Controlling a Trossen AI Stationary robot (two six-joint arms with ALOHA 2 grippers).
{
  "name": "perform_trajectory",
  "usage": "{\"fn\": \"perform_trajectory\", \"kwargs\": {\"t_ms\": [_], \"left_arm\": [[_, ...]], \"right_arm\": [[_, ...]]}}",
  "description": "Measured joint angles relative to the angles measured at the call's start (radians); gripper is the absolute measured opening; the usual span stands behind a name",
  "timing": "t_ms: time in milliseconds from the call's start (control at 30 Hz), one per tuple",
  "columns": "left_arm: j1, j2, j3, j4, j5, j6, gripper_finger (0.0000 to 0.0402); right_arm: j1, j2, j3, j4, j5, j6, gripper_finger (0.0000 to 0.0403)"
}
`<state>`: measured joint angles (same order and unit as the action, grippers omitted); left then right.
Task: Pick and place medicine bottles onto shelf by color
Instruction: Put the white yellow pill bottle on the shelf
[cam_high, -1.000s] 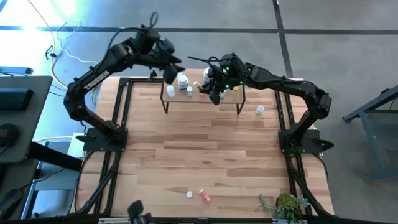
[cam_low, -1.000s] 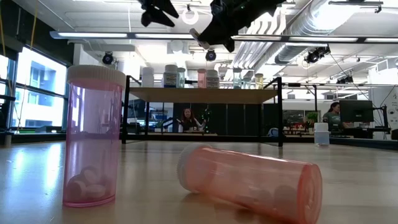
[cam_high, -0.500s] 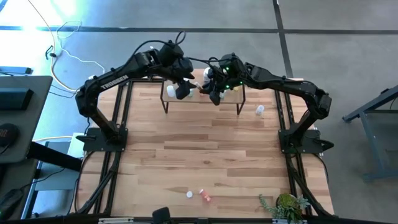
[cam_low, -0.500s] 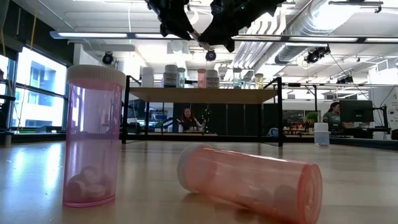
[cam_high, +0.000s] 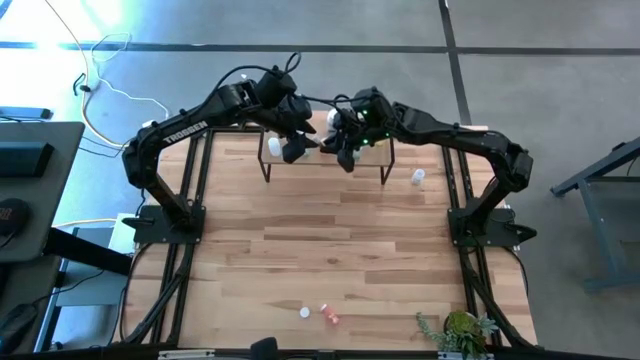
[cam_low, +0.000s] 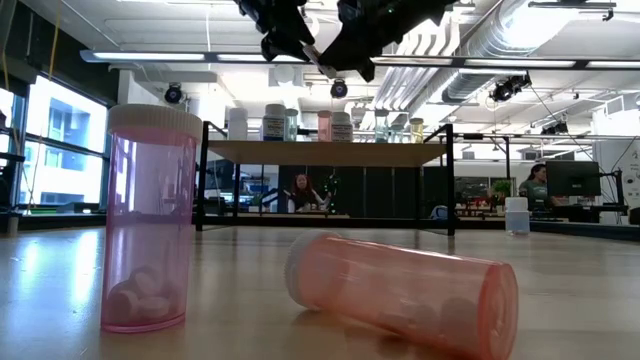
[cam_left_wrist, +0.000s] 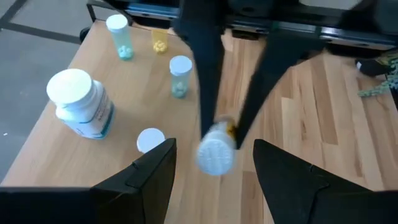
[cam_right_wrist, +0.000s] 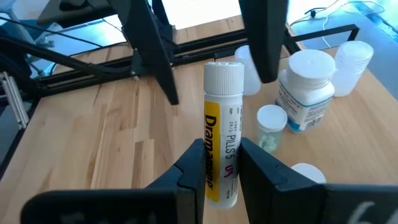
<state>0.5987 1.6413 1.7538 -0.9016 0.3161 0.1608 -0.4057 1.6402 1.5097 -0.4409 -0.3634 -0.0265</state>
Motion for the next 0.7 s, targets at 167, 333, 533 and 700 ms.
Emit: {"fn": "perform_trajectory", "kwargs": {"t_ms": [167,333,533,700], "left_arm": [[0.001,0.000,0.000,0.000,0.037,0.000,0.0200],[0.000,0.000,0.000,-0.005,0.059,0.000,0.0173],[0.001,0.000,0.000,-0.039,0.059,0.012,0.0140],[0.001,0.000,0.000,-0.037,0.059,0.018,0.0120]], "right_arm": [[0.015,0.000,0.000,0.014,-0.002,0.000,0.0057],[0.016,0.000,0.000,0.021,-0.002,0.000,0.0057],[0.015,0.000,0.000,0.021,-0.001,0.002,0.0057],[0.015,0.000,0.000,0.021,0.000,0.003,0.0057]]}}
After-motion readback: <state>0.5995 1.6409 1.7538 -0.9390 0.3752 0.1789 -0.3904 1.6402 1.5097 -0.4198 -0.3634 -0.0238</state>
